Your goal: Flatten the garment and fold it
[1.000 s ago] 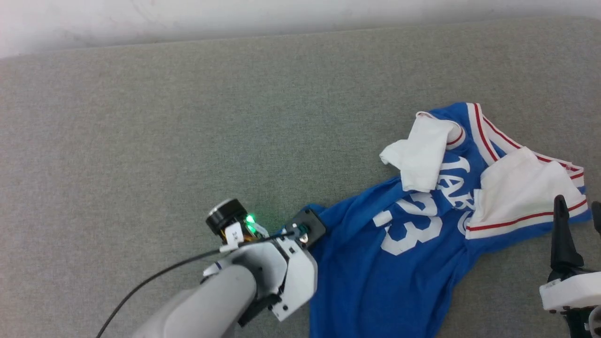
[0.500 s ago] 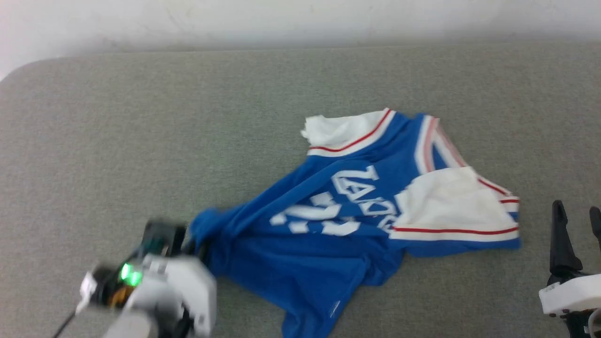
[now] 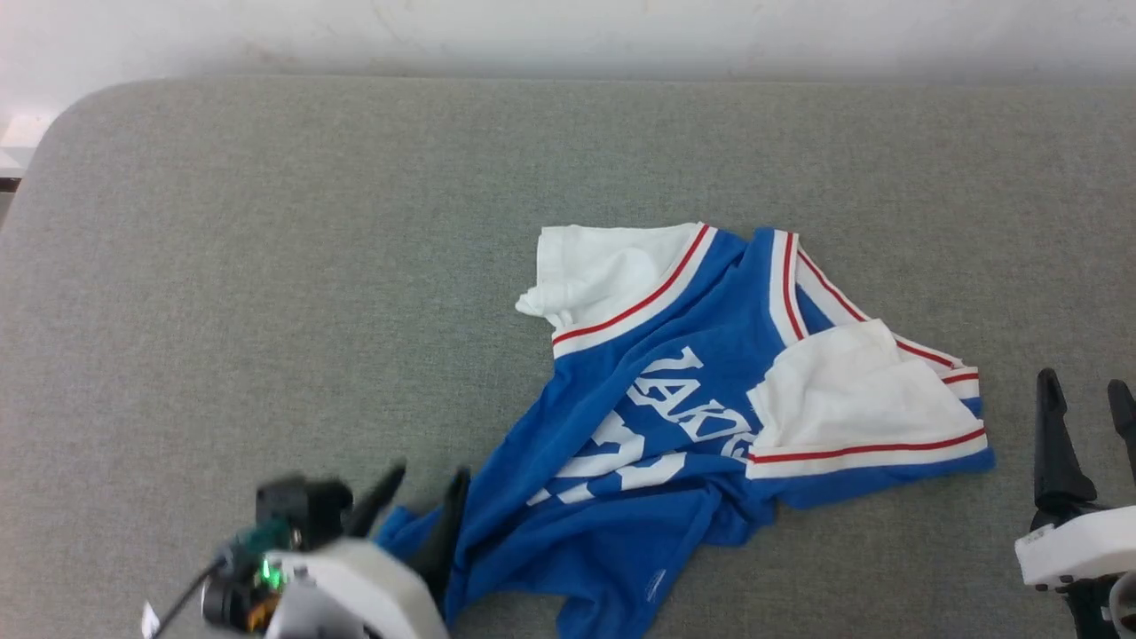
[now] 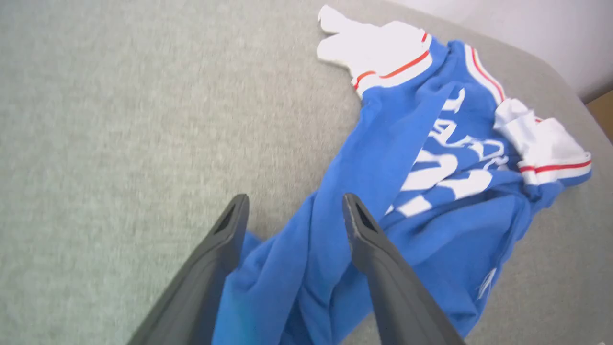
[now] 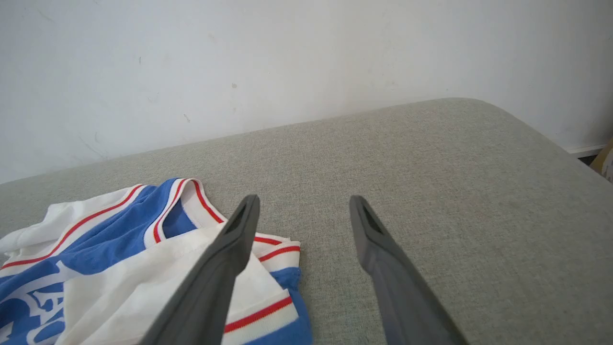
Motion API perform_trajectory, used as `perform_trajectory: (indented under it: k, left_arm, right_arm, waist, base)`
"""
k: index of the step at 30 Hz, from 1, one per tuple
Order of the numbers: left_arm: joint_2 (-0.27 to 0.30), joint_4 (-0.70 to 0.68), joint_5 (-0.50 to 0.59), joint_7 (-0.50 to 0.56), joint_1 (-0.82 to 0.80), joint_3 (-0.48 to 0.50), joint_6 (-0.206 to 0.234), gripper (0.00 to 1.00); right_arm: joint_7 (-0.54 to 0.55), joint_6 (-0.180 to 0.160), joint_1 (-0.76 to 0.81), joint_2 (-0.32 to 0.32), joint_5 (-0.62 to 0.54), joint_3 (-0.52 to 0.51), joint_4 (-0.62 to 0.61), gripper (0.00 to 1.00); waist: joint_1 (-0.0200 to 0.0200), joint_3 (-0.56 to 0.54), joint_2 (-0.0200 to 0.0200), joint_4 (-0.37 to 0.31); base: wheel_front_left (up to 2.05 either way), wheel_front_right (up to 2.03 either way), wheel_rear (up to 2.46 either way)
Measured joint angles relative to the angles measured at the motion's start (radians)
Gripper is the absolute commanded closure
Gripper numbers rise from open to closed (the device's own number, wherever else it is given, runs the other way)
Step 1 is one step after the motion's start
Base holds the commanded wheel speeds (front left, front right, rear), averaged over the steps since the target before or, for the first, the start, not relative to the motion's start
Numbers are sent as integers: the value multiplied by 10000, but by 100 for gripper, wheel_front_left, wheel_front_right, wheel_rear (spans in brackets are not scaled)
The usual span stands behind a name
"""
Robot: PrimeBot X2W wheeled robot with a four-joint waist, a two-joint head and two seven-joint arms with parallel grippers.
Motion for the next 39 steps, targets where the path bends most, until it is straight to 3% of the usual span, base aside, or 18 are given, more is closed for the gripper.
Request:
perform_trajectory:
  k: [7,15,24,25,26,31,39]
  left_arm:
    - [-31,-240,1139,-575,-2499,-123,-399,0]
    - [-123,1904,1572,1262,-4131,-1417,-1279,0]
    - [-142,3361,1603,2468,-4565,-1998,-1513,0]
    - [-151,3407,1544,2562,-4631,-2015,-1549,76]
    - [-169,3442,1446,2606,-4666,-2004,-1618,100]
    - [-491,3287,378,2686,-4323,-1661,-1718,100]
    - [-397,1383,-1264,3193,-1887,-1582,-1877,100]
  right_arm:
    - [10,0,-13,-2,4,42,0,0]
    - [-13,0,-83,0,88,159,140,0]
    - [-113,0,-192,0,115,159,355,0]
    - [-125,0,-196,0,115,159,378,0]
    - [-127,0,-201,0,115,161,399,0]
    - [-180,0,-226,-2,109,213,428,0]
    - [-77,0,-184,2,96,288,366,0]
  waist:
    - [0,21,0,-287]
    - [0,256,0,-864]
    - [-1,664,0,-1325]
    - [0,680,0,-1343]
    - [0,679,0,-1345]
    - [0,537,0,-1228]
    - [0,282,0,-952]
  base:
    - [0,0,0]
    - [0,0,0]
    - [0,0,0]
    - [0,0,0]
    - [0,0,0]
    - [0,0,0]
    - [0,0,0]
